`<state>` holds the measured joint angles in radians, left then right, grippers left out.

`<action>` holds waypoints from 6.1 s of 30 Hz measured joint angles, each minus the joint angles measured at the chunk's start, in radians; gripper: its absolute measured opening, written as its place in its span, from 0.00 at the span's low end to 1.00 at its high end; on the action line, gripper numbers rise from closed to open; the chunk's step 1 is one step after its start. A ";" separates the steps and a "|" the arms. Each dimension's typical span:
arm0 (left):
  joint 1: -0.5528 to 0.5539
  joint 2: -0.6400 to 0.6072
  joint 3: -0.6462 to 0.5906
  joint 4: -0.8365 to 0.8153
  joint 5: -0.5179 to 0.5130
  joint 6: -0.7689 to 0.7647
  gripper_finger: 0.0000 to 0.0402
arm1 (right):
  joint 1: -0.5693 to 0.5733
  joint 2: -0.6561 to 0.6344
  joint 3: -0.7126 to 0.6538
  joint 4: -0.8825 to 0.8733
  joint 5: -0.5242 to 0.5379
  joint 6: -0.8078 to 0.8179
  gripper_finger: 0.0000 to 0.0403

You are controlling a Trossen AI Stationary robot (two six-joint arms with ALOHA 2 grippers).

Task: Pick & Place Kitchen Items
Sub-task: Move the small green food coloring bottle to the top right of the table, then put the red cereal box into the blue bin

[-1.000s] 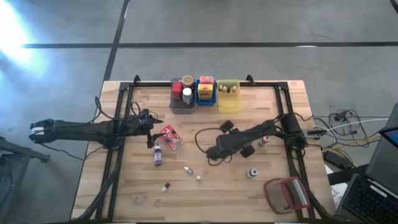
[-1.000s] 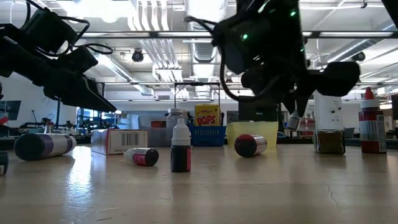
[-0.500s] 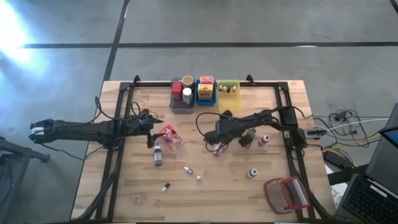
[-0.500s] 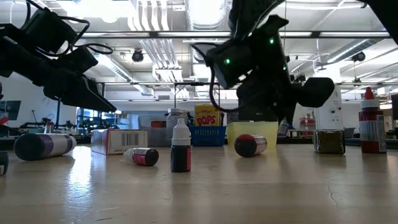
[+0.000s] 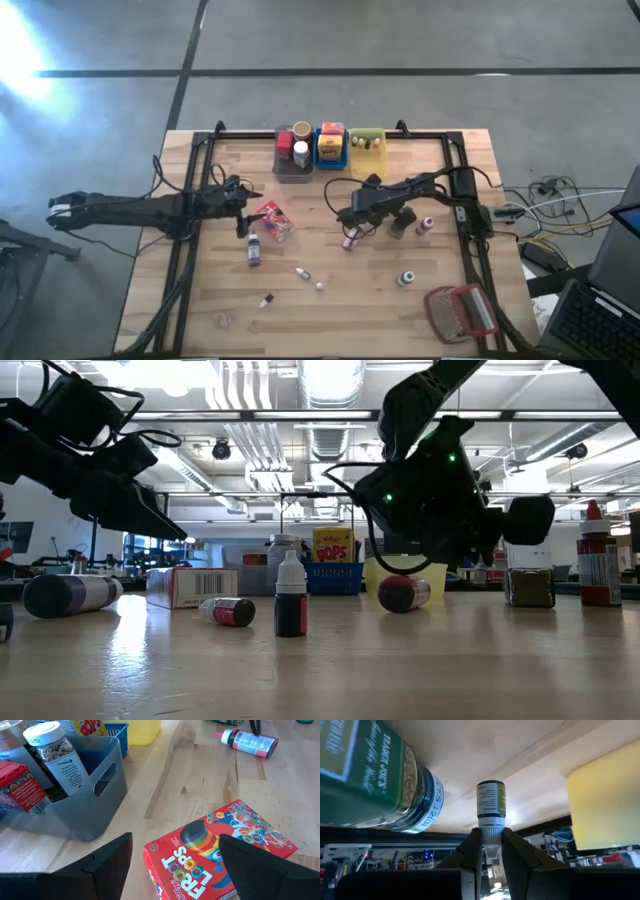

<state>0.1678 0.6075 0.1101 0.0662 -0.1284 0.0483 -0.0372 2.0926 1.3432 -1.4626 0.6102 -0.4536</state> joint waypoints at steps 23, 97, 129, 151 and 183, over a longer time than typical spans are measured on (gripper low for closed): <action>0.000 0.000 0.000 0.000 0.000 0.000 0.75 | -0.005 0.051 -0.007 0.062 0.000 -0.101 0.18; 0.000 0.000 0.000 0.000 0.000 0.000 0.75 | 0.381 -0.929 0.141 0.290 -0.170 0.679 0.02; 0.000 0.000 0.000 0.000 0.000 0.000 0.75 | 0.381 -1.312 -0.283 0.293 -0.167 0.678 0.02; 0.000 0.000 0.000 0.000 0.000 0.000 0.75 | 0.381 -1.298 -0.534 0.302 -0.111 0.663 0.02; 0.001 0.000 0.000 0.013 -0.014 0.362 0.75 | 0.384 -1.553 -0.584 0.421 -0.069 0.626 0.02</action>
<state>0.1684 0.6075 0.1101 0.0788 -0.1425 0.4099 0.3470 0.5401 0.7589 -1.0416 0.5415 0.1728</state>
